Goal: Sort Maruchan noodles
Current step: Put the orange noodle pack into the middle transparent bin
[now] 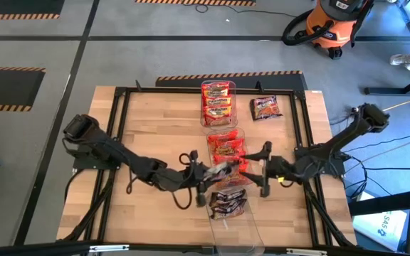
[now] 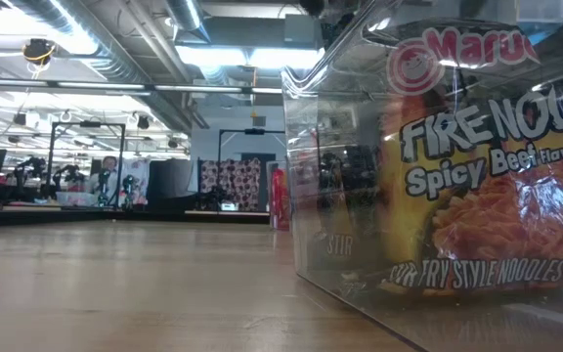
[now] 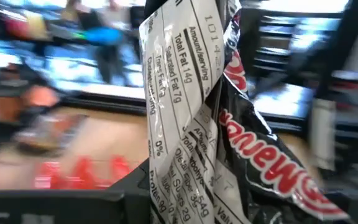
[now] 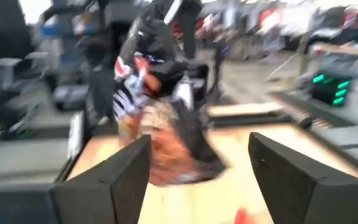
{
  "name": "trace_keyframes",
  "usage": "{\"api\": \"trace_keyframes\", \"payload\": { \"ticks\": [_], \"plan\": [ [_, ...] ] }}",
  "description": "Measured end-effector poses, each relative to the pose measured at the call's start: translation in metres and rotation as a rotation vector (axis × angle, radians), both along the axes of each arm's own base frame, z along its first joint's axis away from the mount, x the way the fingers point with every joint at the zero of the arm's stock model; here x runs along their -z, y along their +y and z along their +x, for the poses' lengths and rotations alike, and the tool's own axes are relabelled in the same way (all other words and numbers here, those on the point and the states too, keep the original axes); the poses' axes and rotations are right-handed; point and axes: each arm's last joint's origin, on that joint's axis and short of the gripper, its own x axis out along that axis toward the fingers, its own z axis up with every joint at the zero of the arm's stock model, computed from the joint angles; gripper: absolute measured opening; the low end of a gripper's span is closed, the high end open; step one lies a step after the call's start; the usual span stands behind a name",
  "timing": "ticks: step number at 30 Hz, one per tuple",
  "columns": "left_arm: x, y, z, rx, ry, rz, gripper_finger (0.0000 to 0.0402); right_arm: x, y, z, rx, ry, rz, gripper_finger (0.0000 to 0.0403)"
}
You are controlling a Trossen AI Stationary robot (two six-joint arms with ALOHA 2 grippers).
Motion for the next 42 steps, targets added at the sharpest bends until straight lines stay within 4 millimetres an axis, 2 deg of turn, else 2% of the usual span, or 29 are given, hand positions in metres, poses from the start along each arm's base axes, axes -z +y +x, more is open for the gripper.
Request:
{"api": "trace_keyframes", "payload": {
  "ticks": [4, 8, 12, 17, 22, 30, 37, 42],
  "plan": [
    [0.001, -0.001, -0.005, 0.205, 0.087, -0.088, 0.0122, 0.002, 0.003, -0.013, -0.125, 0.086, 0.029, 0.0263],
    [0.008, -0.003, -0.003, 0.38, 0.163, -0.174, 0.0122, 0.006, 0.006, -0.013, -0.253, 0.126, 0.063, 0.0261],
    [0.018, -0.006, -0.004, 0.386, 0.22, -0.217, 0.0123, 0.005, 0.01, -0.011, -0.337, 0.12, 0.109, 0.0254],
    [0.021, -0.007, -0.003, 0.362, 0.216, -0.213, 0.0124, -0.026, 0.019, 0.0, -0.369, 0.166, 0.102, 0.025],
    [0.022, -0.005, -0.001, 0.354, 0.221, -0.211, 0.0125, -0.063, 0.029, 0.024, -0.322, 0.326, 0.01, 0.025],
    [0.023, -0.002, -0.001, 0.318, 0.224, -0.218, 0.0127, -0.096, 0.037, 0.076, -0.279, 0.611, -0.029, 0.025],
    [0.023, -0.001, -0.001, 0.295, 0.226, -0.217, 0.0127, -0.105, 0.038, 0.116, -0.335, 0.749, 0.021, 0.025],
    [0.023, -0.001, -0.001, 0.291, 0.225, -0.217, 0.0127, -0.092, 0.03, 0.133, -0.314, 0.835, 0.096, 0.025]
  ]
}}
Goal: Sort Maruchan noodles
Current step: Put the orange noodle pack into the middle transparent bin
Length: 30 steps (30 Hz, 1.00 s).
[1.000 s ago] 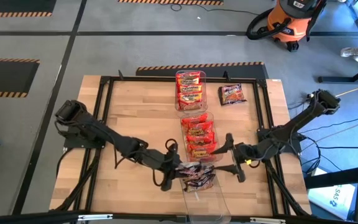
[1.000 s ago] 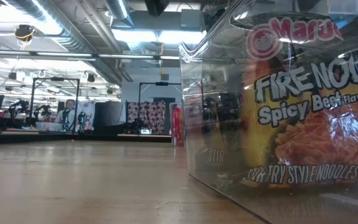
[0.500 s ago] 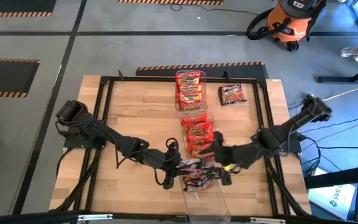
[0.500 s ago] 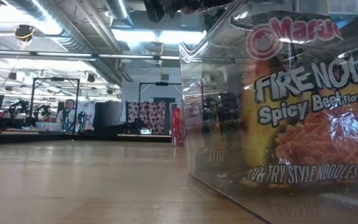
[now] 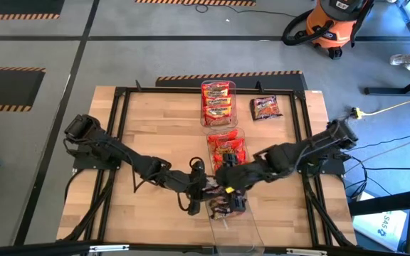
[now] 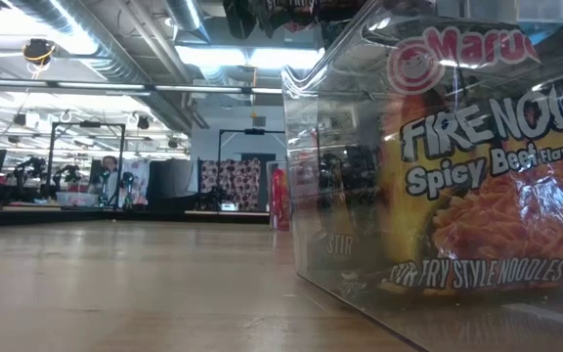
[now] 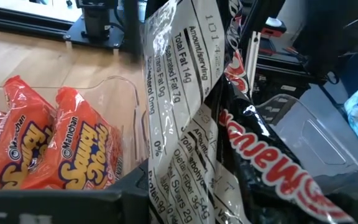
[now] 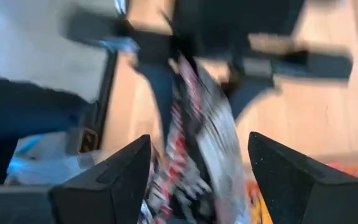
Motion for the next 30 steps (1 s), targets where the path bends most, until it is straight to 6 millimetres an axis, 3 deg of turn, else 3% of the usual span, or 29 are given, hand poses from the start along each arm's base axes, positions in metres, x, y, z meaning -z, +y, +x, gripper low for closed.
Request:
{"api": "trace_keyframes", "payload": {
  "ticks": [5, 14, 20, 25, 30],
  "plan": [
    [0.0, -0.002, -0.001, -0.017, -0.008, 0.007, 0.0127, 0.019, -0.004, 0.006, 0.026, 0.134, 0.017, 0.025],
    [0.0, -0.001, -0.001, -0.028, -0.006, 0.021, 0.0128, 0.041, 0.004, 0.018, -0.002, 0.202, 0.027, 0.025],
    [0.0, -0.001, -0.001, -0.039, -0.003, 0.013, 0.0128, 0.041, 0.004, 0.014, -0.032, 0.247, 0.04, 0.025],
    [-0.001, 0.0, -0.001, -0.043, -0.012, -0.002, 0.0128, 0.019, 0.003, 0.013, -0.041, 0.193, 0.043, 0.025],
    [-0.001, -0.001, -0.001, -0.039, -0.01, -0.005, 0.0128, 0.028, 0.0, 0.013, -0.037, 0.207, 0.014, 0.025]
  ]
}}
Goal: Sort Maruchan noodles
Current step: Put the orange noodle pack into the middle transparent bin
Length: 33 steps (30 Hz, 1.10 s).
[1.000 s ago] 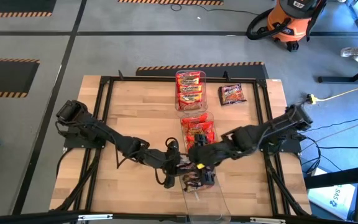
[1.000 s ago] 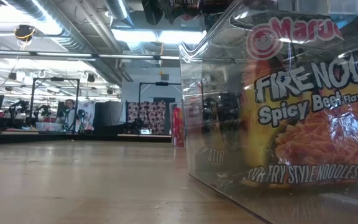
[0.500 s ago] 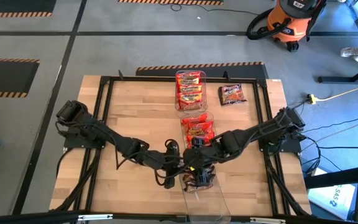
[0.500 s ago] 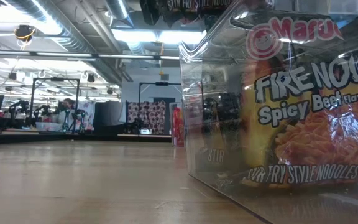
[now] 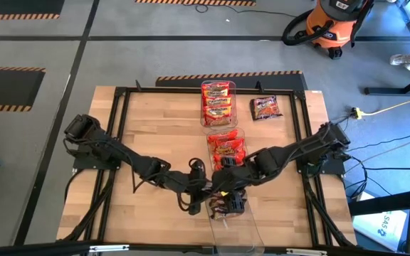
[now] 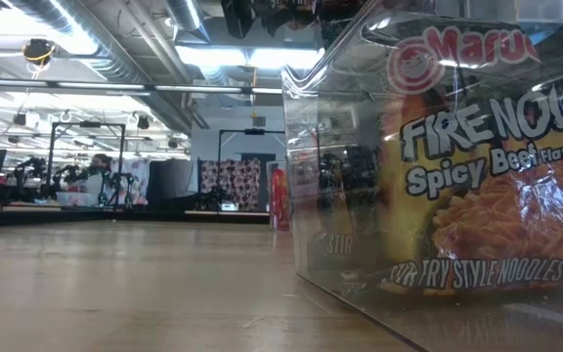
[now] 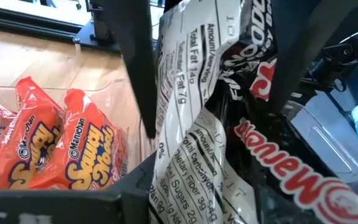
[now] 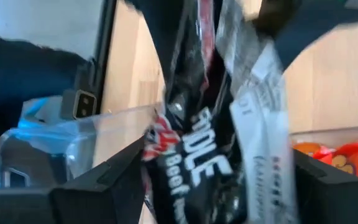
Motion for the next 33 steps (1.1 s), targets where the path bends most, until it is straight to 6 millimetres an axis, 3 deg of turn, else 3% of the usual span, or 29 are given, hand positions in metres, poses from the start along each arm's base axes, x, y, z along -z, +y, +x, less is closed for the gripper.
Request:
{"api": "trace_keyframes", "payload": {
  "ticks": [3, 9, 20, 26, 33],
  "plan": [
    [0.0, -0.001, -0.001, 0.012, 0.002, 0.002, 0.0128, 0.012, 0.0, 0.0, -0.005, 0.026, -0.014, 0.025],
    [0.0, -0.002, -0.001, 0.02, 0.0, 0.01, 0.0128, 0.012, 0.001, 0.002, -0.013, -0.004, -0.006, 0.0237],
    [0.001, -0.005, -0.001, 0.032, -0.008, 0.038, 0.0133, 0.015, 0.003, 0.005, -0.033, -0.009, -0.022, 0.01],
    [-0.003, -0.005, -0.005, 0.043, 0.0, 0.025, 0.0171, 0.01, 0.007, 0.0, -0.027, -0.026, -0.058, 0.0101],
    [-0.025, -0.013, -0.02, 0.096, -0.056, 0.017, 0.0176, -0.008, 0.027, -0.019, -0.026, -0.113, -0.082, 0.0099]
  ]
}}
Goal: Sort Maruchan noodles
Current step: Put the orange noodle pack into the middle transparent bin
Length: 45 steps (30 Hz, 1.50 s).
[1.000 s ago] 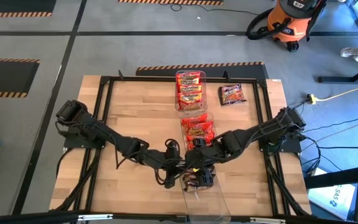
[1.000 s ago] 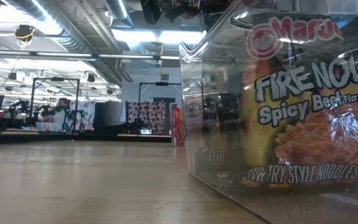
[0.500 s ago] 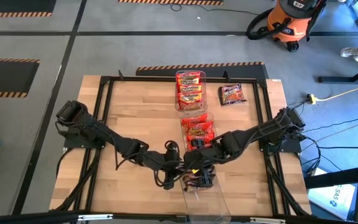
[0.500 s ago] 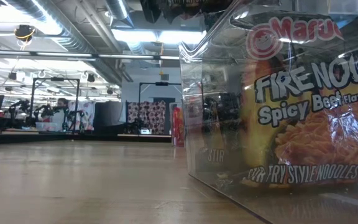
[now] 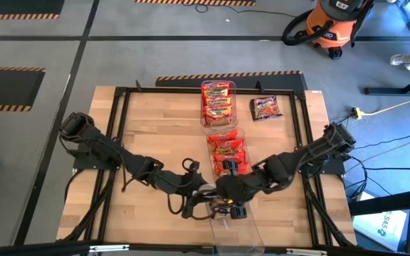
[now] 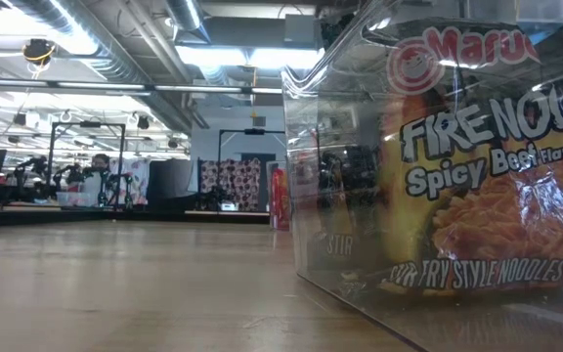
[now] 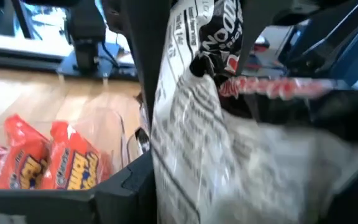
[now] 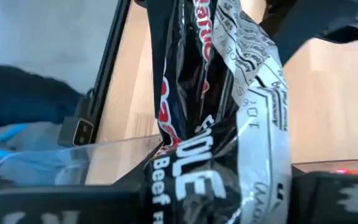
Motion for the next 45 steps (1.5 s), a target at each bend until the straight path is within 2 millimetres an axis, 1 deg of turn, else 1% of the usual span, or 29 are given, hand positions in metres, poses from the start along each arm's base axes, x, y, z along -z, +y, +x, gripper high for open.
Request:
{"api": "trace_keyframes", "payload": {
  "ticks": [3, 4, 7, 10, 13, 16, 19, 23, 24, 27, 33, 40, 42, 45],
  "plan": [
    [-0.005, -0.004, -0.005, -0.002, -0.016, -0.003, 0.0176, -0.009, 0.005, -0.011, 0.012, -0.02, 0.009, 0.0095],
    [-0.006, -0.005, -0.007, 0.0, -0.013, -0.007, 0.0176, -0.011, 0.005, -0.019, 0.012, 0.007, 0.006, 0.0096],
    [-0.003, -0.012, -0.011, 0.033, 0.01, -0.026, 0.0177, -0.022, 0.012, -0.035, 0.014, -0.013, 0.03, 0.0098],
    [-0.001, -0.016, -0.012, 0.036, 0.018, -0.04, 0.0176, -0.031, 0.018, -0.045, 0.035, -0.062, 0.029, 0.0094],
    [-0.001, -0.02, -0.014, 0.03, 0.021, -0.073, 0.0176, -0.033, 0.028, -0.054, 0.039, -0.072, 0.044, 0.0093],
    [-0.001, -0.03, -0.02, 0.05, 0.033, -0.115, 0.0177, -0.03, 0.045, -0.066, 0.012, -0.068, 0.065, 0.0097],
    [0.0, -0.039, -0.026, 0.036, 0.041, -0.136, 0.0176, -0.017, 0.061, -0.075, -0.003, -0.073, 0.077, 0.0095],
    [0.006, -0.056, -0.035, -0.023, 0.034, -0.138, 0.0175, 0.001, 0.087, -0.086, -0.047, -0.135, 0.126, 0.0092],
    [0.007, -0.06, -0.037, -0.039, 0.027, -0.142, 0.0175, 0.007, 0.091, -0.089, -0.054, -0.138, 0.141, 0.0093],
    [0.016, -0.07, -0.04, -0.087, 0.032, -0.149, 0.0175, 0.035, 0.1, -0.096, -0.045, -0.12, 0.155, 0.0099],
    [0.031, -0.082, -0.04, -0.125, 0.056, -0.214, 0.0175, 0.082, 0.097, -0.096, 0.024, -0.148, 0.212, 0.0094],
    [0.038, -0.089, -0.039, -0.13, 0.054, -0.251, 0.0175, 0.108, 0.091, -0.095, 0.018, -0.174, 0.236, 0.0098],
    [0.039, -0.089, -0.038, -0.138, 0.045, -0.255, 0.0175, 0.112, 0.089, -0.09, 0.031, -0.189, 0.241, 0.0096],
    [0.039, -0.089, -0.037, -0.148, 0.044, -0.25, 0.0175, 0.125, 0.086, -0.084, 0.021, -0.164, 0.22, 0.0096]
  ]
}}
